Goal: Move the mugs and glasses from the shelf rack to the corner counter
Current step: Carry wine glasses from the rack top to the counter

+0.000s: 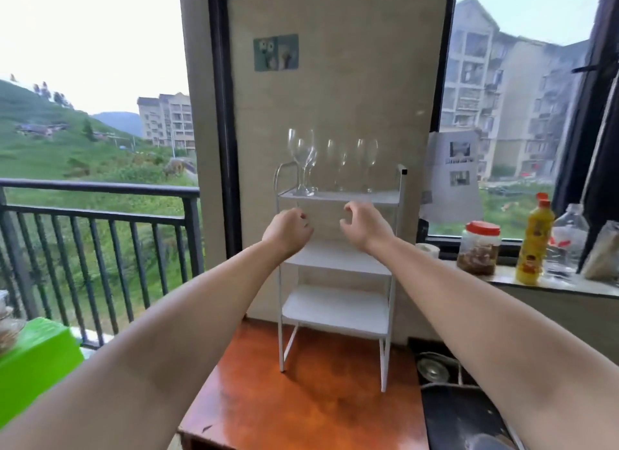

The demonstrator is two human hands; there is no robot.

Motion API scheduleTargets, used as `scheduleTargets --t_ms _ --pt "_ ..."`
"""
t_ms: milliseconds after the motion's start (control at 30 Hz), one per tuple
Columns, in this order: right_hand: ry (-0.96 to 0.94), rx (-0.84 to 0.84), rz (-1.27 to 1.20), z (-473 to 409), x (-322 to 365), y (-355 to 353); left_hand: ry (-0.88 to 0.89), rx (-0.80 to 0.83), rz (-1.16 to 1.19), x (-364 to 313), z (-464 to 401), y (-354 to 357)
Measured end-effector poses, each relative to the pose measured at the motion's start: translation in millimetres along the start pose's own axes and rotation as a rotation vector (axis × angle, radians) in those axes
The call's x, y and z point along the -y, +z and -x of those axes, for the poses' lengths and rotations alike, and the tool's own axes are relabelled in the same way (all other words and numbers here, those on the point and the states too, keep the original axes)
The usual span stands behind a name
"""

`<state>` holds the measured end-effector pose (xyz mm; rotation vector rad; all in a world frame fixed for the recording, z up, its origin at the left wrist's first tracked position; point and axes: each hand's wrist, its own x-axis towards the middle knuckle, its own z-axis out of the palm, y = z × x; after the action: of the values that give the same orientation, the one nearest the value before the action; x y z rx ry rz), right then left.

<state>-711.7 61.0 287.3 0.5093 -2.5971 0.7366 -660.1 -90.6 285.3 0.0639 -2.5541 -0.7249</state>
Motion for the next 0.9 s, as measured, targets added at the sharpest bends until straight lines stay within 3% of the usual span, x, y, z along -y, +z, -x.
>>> scheduleTargets --t_ms 133,233,367,467,667,800,900 --pt "0.056 -0.171 -0.213 -83.0 -5.0 -14.6 -0.034 -0.156 0.115 -9.1 -79.4 -3.4" --pt "0.228 -0.217 -0.466 -139.8 -16.8 -17.3 -0.122 -0.243 0.286 -11.2 -128.8 2.8" --pt "0.500 -0.145 -0.776 -193.2 -39.8 -5.2 -0.290 -0.134 0.627 -3.7 -162.4 21.6" --pt "0.575 -0.060 -0.955 -212.1 -52.1 6.9 -0.336 -0.078 0.717 2.3 -181.5 30.1" --pt "0.596 -0.050 -0.999 -219.7 -54.1 20.7 -0.390 -0.122 0.736 11.6 -201.0 31.2" --pt "0.645 -0.124 -1.084 -229.0 -61.5 19.5 -0.332 -0.113 0.680 17.1 -203.4 29.1" --pt "0.574 -0.142 -0.967 -226.7 -57.2 15.8 -0.279 -0.130 0.687 15.8 -200.5 20.9"
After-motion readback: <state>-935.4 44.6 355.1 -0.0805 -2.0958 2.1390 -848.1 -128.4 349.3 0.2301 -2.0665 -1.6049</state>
